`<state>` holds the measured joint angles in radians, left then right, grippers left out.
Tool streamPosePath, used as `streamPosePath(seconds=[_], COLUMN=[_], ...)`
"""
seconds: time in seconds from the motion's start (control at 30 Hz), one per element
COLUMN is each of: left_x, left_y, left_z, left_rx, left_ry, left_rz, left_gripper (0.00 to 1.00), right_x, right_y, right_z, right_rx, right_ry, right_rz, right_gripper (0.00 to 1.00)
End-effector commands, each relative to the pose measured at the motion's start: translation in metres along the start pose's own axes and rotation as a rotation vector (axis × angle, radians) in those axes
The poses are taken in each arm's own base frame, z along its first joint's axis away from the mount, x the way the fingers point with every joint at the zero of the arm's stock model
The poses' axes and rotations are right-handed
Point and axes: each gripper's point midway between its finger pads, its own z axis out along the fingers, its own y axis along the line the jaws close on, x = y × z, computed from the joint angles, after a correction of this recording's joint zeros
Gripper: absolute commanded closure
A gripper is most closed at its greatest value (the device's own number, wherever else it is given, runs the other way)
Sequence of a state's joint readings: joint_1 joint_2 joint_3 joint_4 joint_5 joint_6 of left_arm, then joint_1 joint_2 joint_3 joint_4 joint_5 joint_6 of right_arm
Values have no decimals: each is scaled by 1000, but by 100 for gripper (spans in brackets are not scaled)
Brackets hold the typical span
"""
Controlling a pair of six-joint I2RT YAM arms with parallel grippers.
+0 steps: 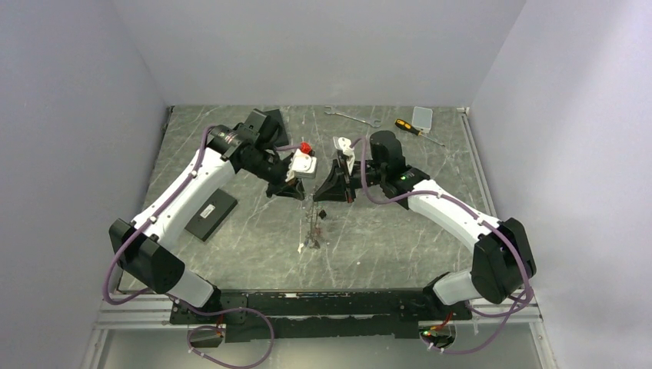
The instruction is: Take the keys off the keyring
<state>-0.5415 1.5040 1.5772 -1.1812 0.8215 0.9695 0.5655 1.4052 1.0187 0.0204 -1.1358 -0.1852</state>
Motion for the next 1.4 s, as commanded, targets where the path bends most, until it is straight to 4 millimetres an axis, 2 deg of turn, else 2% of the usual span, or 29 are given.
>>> streamPosePath(seconds=[0.0,0.3,0.67,1.13,1.37], left_x=[-7,2,1,9,17], left_y=[2,3,9,-1,-2], left_z=[-8,-2,7,32,37], left_rx=[-45,-46,-52,6,10], left_ry=[-22,-4,-36,-18,2], left_rz=[-23,-81,-133,-151,-162], left_gripper=[100,100,100,100,100], right_x=[-25,-37,-41,-46,-46], right_y=[2,-3,-5,-11,-14], right_z=[-7,-16,-19,-21,-23], right_rx=[1,13,33,66,82], right_ry=[-82,-191,-255,-304,-313], right_rz=[-29,71,108,120,117], right_gripper=[100,100,100,100,100])
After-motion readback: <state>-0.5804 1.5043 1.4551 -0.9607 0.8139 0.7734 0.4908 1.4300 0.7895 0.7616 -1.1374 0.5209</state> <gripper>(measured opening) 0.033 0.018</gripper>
